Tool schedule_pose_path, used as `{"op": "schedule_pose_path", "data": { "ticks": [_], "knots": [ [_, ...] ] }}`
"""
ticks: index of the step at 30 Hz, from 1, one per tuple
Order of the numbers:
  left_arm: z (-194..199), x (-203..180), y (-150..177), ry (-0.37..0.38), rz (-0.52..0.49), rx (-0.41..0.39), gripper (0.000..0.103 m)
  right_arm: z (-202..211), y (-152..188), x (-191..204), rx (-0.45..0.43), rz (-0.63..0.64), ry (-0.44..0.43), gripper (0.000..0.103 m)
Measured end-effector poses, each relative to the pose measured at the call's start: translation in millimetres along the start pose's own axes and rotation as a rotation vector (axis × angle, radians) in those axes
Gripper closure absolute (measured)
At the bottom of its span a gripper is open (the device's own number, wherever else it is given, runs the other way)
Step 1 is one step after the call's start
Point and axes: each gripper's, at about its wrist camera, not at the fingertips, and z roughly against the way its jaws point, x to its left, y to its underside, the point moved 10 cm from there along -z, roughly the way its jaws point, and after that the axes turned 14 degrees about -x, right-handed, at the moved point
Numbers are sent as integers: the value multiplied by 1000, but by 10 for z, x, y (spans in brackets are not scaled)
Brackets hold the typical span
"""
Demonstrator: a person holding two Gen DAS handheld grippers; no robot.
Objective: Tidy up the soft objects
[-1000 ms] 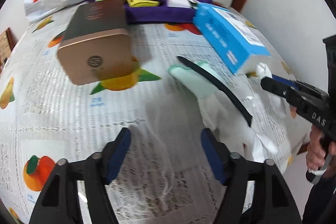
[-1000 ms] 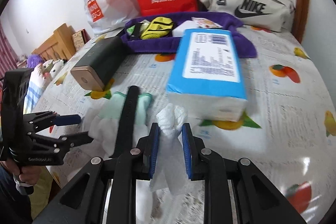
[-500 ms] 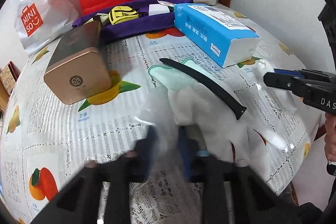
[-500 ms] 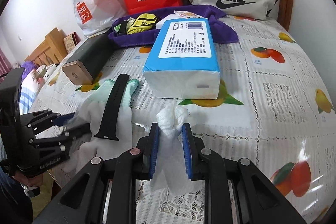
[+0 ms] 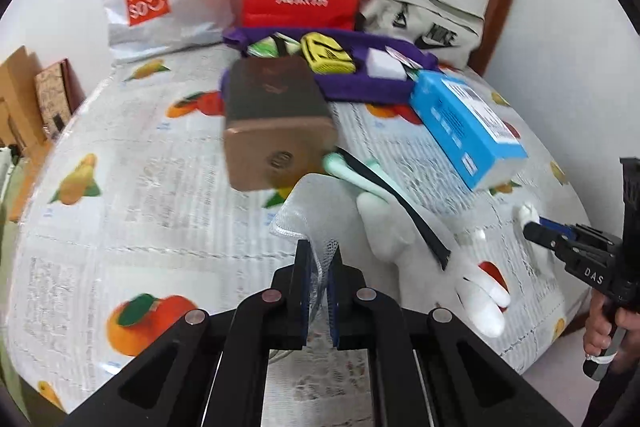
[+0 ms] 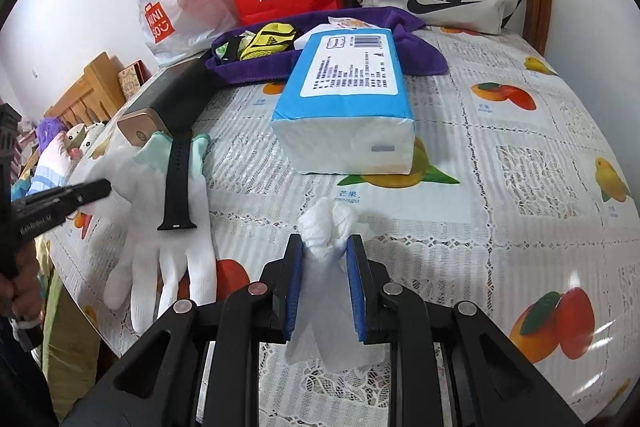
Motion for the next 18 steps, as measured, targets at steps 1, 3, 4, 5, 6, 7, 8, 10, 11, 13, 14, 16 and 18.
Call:
{"op": "schedule_pose_path", "data": {
  "ticks": [1, 3, 4, 5, 6, 7, 8, 10, 11, 13, 14, 16, 18],
  "knots": [
    [23, 15, -18, 2, 9, -7, 95, -1, -7, 5, -3, 2, 0, 81],
    [61, 43, -56, -1, 18, -19, 95, -7, -10, -8, -4, 5, 10, 81],
    [76, 51, -76, -3, 17, -24, 95, -8, -11, -22, -2, 2, 14, 81],
    [84, 57, -98, -7, 18, -28, 95, -4, -15, -34, -2, -4, 15, 81],
    [99, 66, -126, -9, 23, -34, 95, 5, -22, -42, -4, -7, 15, 81],
    [109, 70, -155, -9, 30, -39, 95, 13, -30, -51, -7, -8, 16, 81],
    [132, 78, -183, -8, 38, -45, 95, 23, -37, -65, -9, -7, 22, 81],
    [175, 87, -228, -6, 46, -54, 95, 41, -50, -85, -12, -12, 26, 81],
    [189, 88, -256, -8, 48, -58, 95, 49, -59, -92, -13, -15, 26, 81],
    [209, 91, -287, -13, 51, -57, 95, 70, -82, -100, -18, -16, 29, 81],
    [219, 85, -304, -12, 51, -58, 95, 87, -101, -98, -23, -15, 29, 81],
    [245, 66, -344, -7, 49, -63, 95, 114, -135, -93, -33, -18, 28, 81],
    [267, 50, -367, -5, 45, -67, 95, 142, -170, -82, -41, -20, 27, 81]
  ]
}}
